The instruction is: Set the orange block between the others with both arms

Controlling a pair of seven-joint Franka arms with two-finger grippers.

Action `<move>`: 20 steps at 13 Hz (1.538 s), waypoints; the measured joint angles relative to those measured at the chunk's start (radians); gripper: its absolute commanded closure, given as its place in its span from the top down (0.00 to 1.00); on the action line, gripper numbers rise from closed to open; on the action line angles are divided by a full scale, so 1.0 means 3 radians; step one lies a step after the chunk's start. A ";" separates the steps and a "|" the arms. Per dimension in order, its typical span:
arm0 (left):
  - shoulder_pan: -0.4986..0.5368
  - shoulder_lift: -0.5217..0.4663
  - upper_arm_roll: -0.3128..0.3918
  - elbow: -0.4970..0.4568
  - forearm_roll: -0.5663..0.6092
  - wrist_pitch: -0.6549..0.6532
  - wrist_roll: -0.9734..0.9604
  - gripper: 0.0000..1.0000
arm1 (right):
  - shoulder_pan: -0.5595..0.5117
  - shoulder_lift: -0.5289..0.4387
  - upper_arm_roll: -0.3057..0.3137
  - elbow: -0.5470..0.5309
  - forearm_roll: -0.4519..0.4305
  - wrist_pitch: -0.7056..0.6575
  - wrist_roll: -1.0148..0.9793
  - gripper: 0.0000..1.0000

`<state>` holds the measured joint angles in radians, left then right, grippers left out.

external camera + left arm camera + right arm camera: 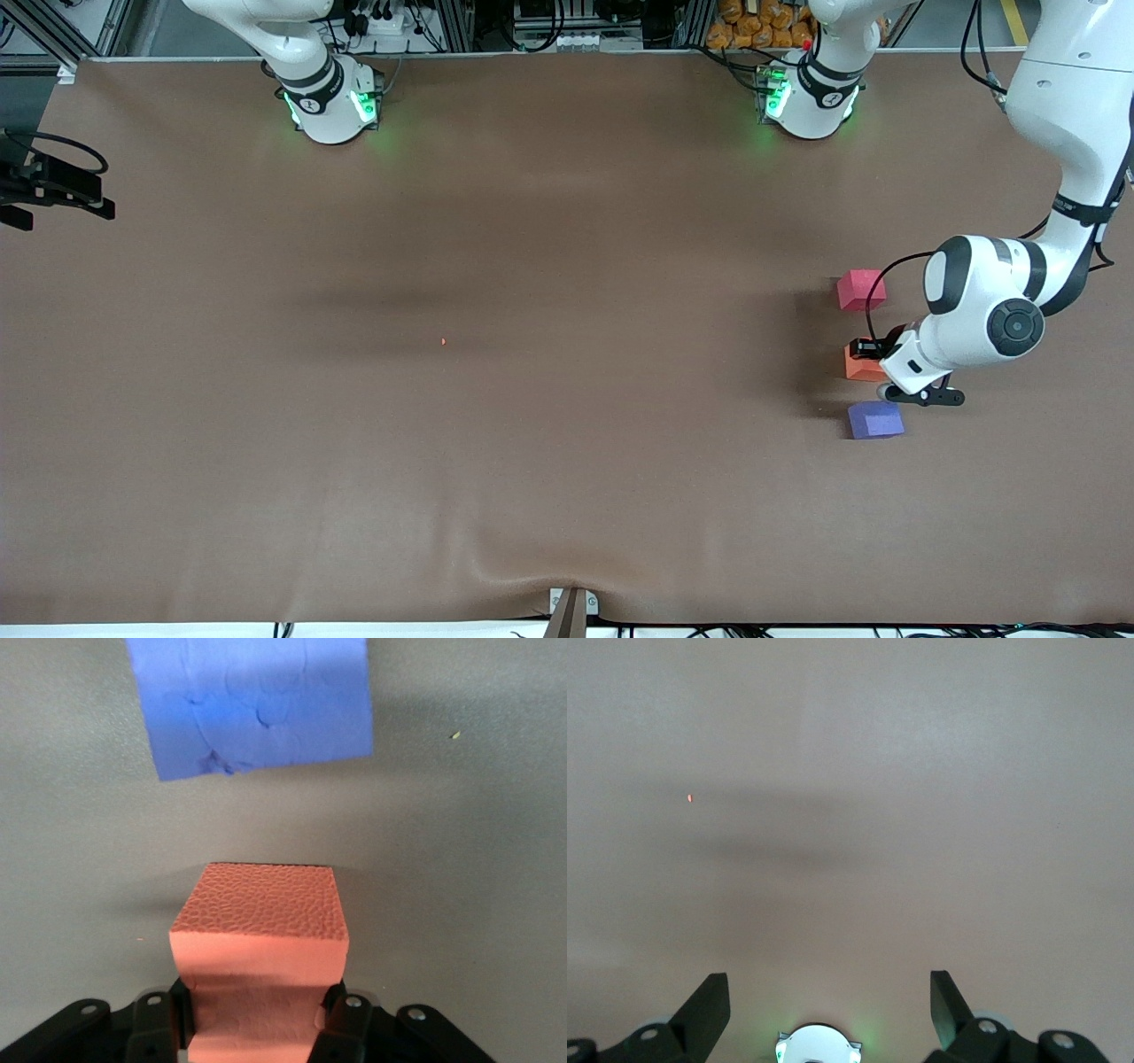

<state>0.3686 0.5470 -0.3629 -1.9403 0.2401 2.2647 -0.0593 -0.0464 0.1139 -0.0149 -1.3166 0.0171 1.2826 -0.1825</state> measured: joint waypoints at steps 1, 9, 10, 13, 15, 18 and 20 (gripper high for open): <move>0.0001 0.0000 0.0000 0.0002 0.0000 -0.0001 -0.0003 1.00 | 0.0000 0.0000 0.0000 0.0000 0.0000 0.0000 0.0000 1.00; 0.0001 -0.0301 -0.0073 0.0685 0.0002 -0.0738 -0.0017 1.00 | 0.0000 0.0000 0.0000 0.0000 0.0000 0.0000 0.0000 1.00; -0.0001 -0.0371 -0.0106 0.0967 0.0002 -0.1076 -0.0016 1.00 | 0.0000 0.0000 0.0000 0.0000 0.0000 0.0000 0.0000 1.00; 0.0010 -0.0476 -0.0120 0.1608 0.0002 -0.1625 -0.0007 1.00 | 0.0000 0.0000 0.0000 0.0000 0.0000 0.0001 0.0000 1.00; 0.0017 -0.0555 -0.0121 0.1851 -0.0036 -0.1800 -0.0007 1.00 | 0.0000 0.0000 0.0000 0.0000 0.0000 0.0001 0.0000 1.00; 0.0014 -0.0862 -0.0130 0.1965 -0.0217 -0.1926 -0.0007 1.00 | 0.0000 0.0000 0.0000 0.0000 0.0000 0.0001 0.0000 1.00; 0.0009 -0.1092 -0.0137 0.1970 -0.0356 -0.2149 -0.0007 1.00 | 0.0000 0.0000 0.0000 0.0000 0.0000 0.0001 0.0000 1.00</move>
<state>0.3715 0.2193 -0.4041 -1.3493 0.1332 1.6201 -0.0615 -0.0463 0.1140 -0.0149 -1.3167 0.0171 1.2829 -0.1825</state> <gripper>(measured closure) 0.000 0.000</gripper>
